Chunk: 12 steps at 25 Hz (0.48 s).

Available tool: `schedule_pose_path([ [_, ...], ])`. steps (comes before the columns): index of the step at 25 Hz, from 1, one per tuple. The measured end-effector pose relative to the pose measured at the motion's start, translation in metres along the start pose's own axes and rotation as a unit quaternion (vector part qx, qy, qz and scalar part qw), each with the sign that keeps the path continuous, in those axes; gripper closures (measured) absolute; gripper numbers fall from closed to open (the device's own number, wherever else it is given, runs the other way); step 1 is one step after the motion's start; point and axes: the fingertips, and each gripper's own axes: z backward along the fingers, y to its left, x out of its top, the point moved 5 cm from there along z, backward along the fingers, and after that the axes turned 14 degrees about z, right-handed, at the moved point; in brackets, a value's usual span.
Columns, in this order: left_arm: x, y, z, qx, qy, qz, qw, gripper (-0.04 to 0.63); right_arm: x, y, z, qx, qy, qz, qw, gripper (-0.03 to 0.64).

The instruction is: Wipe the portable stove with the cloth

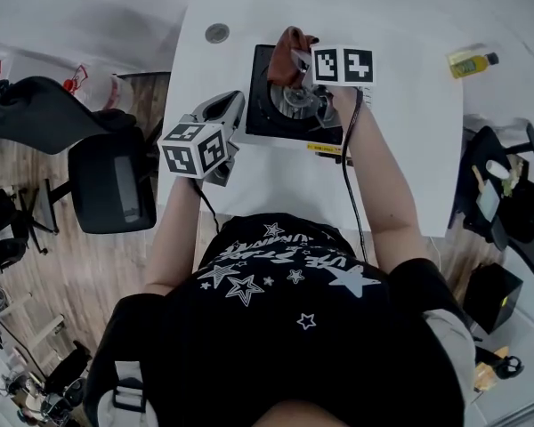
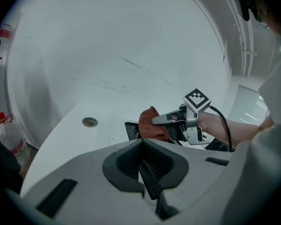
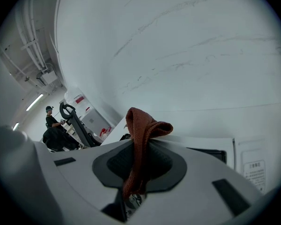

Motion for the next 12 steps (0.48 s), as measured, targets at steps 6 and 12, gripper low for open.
schedule_pose_path([
  [6, -0.001, -0.01, -0.008, -0.007, 0.005, -0.008, 0.9999, 0.588, -0.01, -0.014, 0.016, -0.013, 0.0, -0.012, 1.0, 0.555],
  [12, -0.001, -0.019, -0.014, -0.01, 0.011, -0.019, 0.9997, 0.588, -0.017, -0.029, 0.031, -0.028, -0.004, -0.024, 0.999, 0.555],
])
